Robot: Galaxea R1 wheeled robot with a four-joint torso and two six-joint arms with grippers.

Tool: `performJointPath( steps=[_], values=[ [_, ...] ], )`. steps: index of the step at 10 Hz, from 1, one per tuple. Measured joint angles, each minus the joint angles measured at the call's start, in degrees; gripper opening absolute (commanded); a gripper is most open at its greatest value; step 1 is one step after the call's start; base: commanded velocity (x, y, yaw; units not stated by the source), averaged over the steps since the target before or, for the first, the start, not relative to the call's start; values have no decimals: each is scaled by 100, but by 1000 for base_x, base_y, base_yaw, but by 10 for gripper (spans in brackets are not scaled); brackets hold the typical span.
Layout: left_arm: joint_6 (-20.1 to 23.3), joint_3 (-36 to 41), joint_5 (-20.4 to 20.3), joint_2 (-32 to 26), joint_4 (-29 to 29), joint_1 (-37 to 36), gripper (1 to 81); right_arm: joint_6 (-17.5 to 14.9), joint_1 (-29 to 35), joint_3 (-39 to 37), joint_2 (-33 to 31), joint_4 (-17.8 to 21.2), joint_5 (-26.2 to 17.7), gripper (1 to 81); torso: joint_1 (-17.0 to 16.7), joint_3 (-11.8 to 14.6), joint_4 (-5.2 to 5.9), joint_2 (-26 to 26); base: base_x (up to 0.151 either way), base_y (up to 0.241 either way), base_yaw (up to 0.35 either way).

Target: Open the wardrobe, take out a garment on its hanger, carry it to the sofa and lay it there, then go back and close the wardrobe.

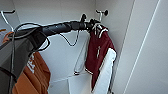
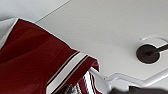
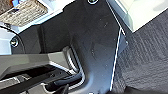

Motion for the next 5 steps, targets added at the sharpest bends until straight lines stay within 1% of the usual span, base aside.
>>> performJointPath(
  steps=[1,2,5],
  values=[
    [17,11,-146,61,27,0,811,0,0,-2,-2,0,-4,811,0,0,0,0,0,0,0],
    [17,18,-385,127,116,0,811,0,-1,-20,0,2,-9,811,0,0,0,0,0,0,0],
    [20,22,-512,265,247,5,811,0,-4,-67,6,17,-22,811,0,0,0,0,0,0,0]
  ],
)
